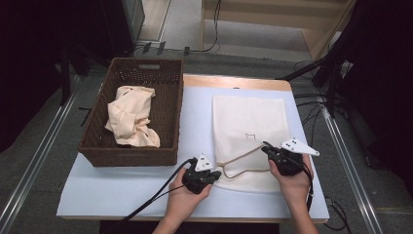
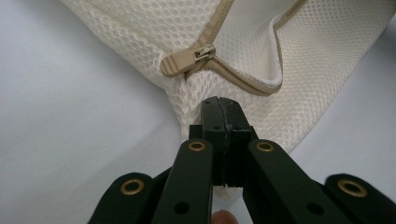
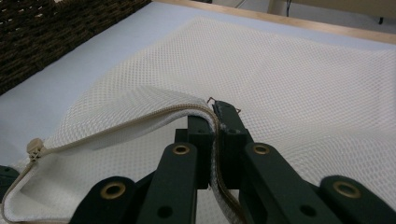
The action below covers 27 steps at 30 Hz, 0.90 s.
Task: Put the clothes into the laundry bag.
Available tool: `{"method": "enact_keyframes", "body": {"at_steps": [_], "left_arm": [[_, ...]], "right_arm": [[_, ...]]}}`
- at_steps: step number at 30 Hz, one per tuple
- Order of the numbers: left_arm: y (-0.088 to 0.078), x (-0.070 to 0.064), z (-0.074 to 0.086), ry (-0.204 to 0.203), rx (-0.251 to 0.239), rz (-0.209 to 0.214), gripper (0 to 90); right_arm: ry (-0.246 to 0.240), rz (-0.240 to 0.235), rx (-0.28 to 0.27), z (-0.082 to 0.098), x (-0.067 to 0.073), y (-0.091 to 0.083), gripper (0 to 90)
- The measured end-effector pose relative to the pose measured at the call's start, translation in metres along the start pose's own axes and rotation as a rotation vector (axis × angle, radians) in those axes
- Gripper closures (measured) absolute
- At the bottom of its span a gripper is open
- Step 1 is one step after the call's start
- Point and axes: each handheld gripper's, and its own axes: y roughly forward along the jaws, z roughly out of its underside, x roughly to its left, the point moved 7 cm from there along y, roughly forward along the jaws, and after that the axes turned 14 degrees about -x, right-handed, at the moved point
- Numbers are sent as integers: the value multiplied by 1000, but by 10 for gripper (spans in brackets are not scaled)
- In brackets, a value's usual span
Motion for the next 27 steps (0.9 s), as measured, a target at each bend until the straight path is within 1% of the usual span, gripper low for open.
{"method": "enact_keyframes", "body": {"at_steps": [1, 3, 5, 6, 7, 8, 9, 10, 11, 12, 13, 14, 15, 16, 17, 18, 19, 20, 21, 22, 23, 24, 25, 26, 27], "left_arm": [[0, 0, 0, 4, -1, -2, 900], [0, 0, 0, 2, -5, -1, 900], [-2, 0, -2, -8, -26, 18, 894], [-6, -1, -5, -13, -74, 39, 791], [-8, -3, -6, -6, -99, 41, 717], [-11, -4, -8, 0, -112, 44, 621], [-13, -7, -11, -15, -131, 70, 554], [-13, -7, -11, -15, -131, 70, 450], [-18, -10, -18, -30, -151, 82, 333], [-18, -10, -18, -30, -151, 82, 249], [-25, -11, -27, -33, -176, 67, 153], [-30, -11, -33, -38, -190, 71, 104], [-36, -12, -40, -48, -211, 84, 53], [-42, -13, -47, -45, -232, 96, 0], [-42, -13, -47, -45, -232, 96, 0], [-49, -14, -55, -34, -259, 90, 0], [-62, -12, -70, -32, -297, 68, 0], [-68, -12, -76, -36, -311, 81, 0], [-68, -12, -76, -36, -311, 81, 0], [-77, -9, -86, -30, -336, 84, 0], [-77, -9, -86, -30, -336, 84, 0], [-83, -5, -91, -15, -349, 65, 0], [-90, 7, -98, -9, -364, 27, 0], [-92, 12, -99, -9, -363, 7, 0], [-96, 20, -102, -11, -364, -13, 0]], "right_arm": [[8, 1, 3, 2, 0, 1, 883], [6, 3, 5, 3, 0, 1, 883], [5, 1, 4, 4, 1, 1, 883], [1, 1, -2, 4, 2, 2, 883], [0, -2, -3, 4, 3, 2, 883], [2, -7, -2, 4, 3, 2, 883], [4, -9, 2, 5, 4, 1, 883], [4, -9, 2, 5, 4, 1, 883], [7, -14, 0, 6, 5, 2, 883], [7, -14, 0, 6, 5, 2, 883], [11, -16, -1, 7, 5, 2, 883], [12, -16, -1, 7, 6, 1, 883], [8, -19, -4, 6, 6, 1, 883], [7, -17, -5, 6, 6, 0, 882], [7, -17, -5, 6, 6, 0, 882], [8, -18, -8, 6, 7, 0, 883], [6, -20, -8, 6, 7, 0, 883], [6, -20, -8, 7, 7, 0, 883], [6, -20, -8, 7, 7, 0, 883], [7, -21, -8, 7, 7, -1, 883], [7, -23, -8, 7, 6, -1, 882], [10, -22, -10, 7, 6, -1, 883], [13, -22, -10, 7, 6, -2, 883], [12, -23, -12, 7, 6, -2, 882], [14, -23, -12, 7, 6, -3, 883]]}}
